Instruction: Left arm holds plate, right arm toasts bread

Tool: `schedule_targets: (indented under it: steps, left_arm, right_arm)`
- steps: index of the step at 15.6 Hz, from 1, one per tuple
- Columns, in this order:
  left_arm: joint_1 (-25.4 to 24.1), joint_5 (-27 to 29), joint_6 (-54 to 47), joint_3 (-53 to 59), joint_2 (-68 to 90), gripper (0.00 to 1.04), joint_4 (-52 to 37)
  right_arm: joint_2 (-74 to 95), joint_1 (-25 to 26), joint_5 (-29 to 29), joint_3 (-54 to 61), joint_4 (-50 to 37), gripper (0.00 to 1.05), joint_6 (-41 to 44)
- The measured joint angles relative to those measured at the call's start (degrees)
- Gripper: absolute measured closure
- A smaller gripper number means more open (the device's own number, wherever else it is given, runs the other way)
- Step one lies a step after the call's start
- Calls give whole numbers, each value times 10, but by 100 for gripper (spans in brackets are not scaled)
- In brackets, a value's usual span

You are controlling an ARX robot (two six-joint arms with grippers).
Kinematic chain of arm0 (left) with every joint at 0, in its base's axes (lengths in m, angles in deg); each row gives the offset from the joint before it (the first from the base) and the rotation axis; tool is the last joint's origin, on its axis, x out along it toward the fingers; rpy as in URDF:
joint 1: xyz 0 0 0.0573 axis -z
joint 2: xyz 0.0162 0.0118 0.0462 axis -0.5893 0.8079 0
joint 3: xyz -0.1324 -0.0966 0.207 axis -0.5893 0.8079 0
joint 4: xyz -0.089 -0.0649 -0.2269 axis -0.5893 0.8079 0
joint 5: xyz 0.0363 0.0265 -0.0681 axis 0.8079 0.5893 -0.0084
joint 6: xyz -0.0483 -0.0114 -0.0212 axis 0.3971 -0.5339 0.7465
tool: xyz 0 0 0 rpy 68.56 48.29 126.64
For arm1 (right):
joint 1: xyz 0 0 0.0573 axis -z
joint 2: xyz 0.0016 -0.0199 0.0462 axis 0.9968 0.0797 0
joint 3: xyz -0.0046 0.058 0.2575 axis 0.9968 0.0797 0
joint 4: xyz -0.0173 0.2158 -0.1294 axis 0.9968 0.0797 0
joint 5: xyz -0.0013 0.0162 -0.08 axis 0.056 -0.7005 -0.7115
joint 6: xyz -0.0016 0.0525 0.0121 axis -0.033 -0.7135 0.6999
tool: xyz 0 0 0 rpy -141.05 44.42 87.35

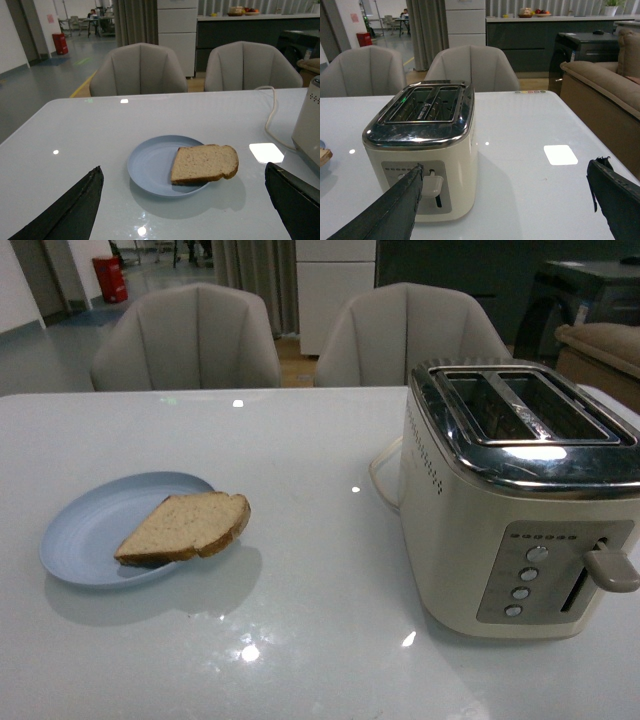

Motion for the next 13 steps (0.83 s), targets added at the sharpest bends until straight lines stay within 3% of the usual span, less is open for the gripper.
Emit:
schedule_targets:
  steps: [13]
  left_arm:
    - [0, 0, 0, 0, 0, 7, 0]
  right_arm:
    - [0, 0, 0, 0, 0, 6, 0]
